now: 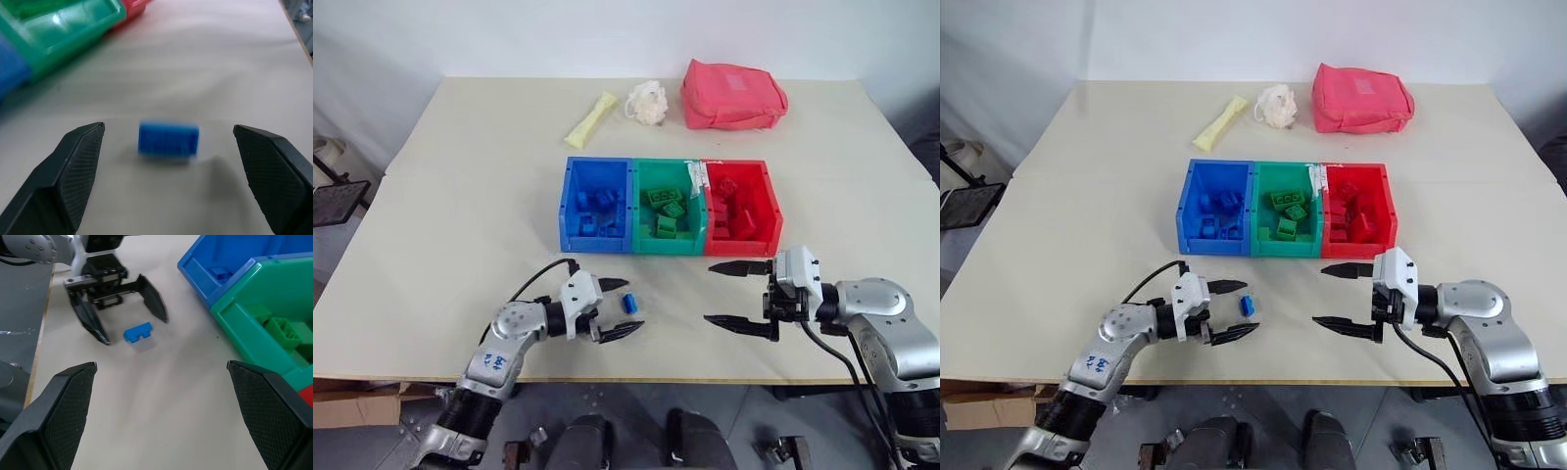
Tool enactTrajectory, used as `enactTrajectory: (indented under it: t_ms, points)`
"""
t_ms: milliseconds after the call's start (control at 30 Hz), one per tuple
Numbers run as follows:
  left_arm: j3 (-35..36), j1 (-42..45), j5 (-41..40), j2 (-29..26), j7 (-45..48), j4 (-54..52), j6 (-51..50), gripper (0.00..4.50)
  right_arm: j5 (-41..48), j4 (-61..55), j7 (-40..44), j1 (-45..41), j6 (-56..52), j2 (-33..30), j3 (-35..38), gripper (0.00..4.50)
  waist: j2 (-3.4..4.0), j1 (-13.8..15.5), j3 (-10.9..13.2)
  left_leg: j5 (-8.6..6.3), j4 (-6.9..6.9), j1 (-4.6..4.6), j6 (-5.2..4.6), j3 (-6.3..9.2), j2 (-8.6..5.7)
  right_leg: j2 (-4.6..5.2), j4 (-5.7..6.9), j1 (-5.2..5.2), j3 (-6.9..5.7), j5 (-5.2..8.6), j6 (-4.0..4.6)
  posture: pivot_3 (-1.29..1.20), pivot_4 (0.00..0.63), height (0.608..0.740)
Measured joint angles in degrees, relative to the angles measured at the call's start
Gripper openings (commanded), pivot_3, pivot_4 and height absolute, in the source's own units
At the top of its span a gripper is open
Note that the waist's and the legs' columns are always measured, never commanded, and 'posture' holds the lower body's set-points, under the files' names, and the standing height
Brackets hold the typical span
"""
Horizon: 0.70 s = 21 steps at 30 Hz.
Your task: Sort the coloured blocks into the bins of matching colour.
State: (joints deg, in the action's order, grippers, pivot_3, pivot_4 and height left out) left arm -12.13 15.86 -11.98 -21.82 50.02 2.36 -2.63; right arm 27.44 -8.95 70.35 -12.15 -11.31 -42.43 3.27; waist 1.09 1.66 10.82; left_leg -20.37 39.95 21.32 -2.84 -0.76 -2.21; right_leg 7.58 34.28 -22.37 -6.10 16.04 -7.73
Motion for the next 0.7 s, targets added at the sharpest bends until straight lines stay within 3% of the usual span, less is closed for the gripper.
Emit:
enactTrajectory:
  t_ms: [200,233,533,700]
  points:
    - [-0.6,1.8,0.72,0.52,1.64,2.69,2.19,1.6,0.36,-1.21,-1.27,2.13,0.02,-0.03,1.9,4.5,0.0,-0.12,0.0,0.0,0.0,-0.02,0.0,-0.01,0.01,-0.01,0.04,0.0,-0.02,0.0,0.0,0.0,0.15,0.74]
    - [-0.55,1.79,0.72,0.41,1.89,2.67,2.15,1.43,0.37,-1.4,-1.36,2.48,0.02,-0.03,2.02,4.5,0.0,-0.12,0.0,0.0,0.0,-0.02,0.0,-0.01,0.02,-0.01,0.05,0.0,-0.02,0.0,0.0,0.0,0.15,0.74]
    - [2.58,1.62,0.14,-0.9,0.51,0.31,-0.43,1.44,0.37,-1.75,-2.61,3.47,0.11,-0.04,3.96,4.5,0.0,-0.11,0.0,0.0,0.03,-0.01,-0.01,0.02,0.02,0.01,0.05,0.01,0.04,0.0,0.0,0.0,0.15,0.74]
    - [8.76,8.68,-2.06,-0.6,-4.95,-2.48,-3.69,1.44,1.23,-1.43,-3.88,1.07,0.1,0.07,4.65,4.5,-0.02,-0.02,0.01,0.01,0.08,0.0,-0.02,0.06,0.0,0.02,0.08,0.02,0.09,0.0,0.0,0.0,0.15,0.74]
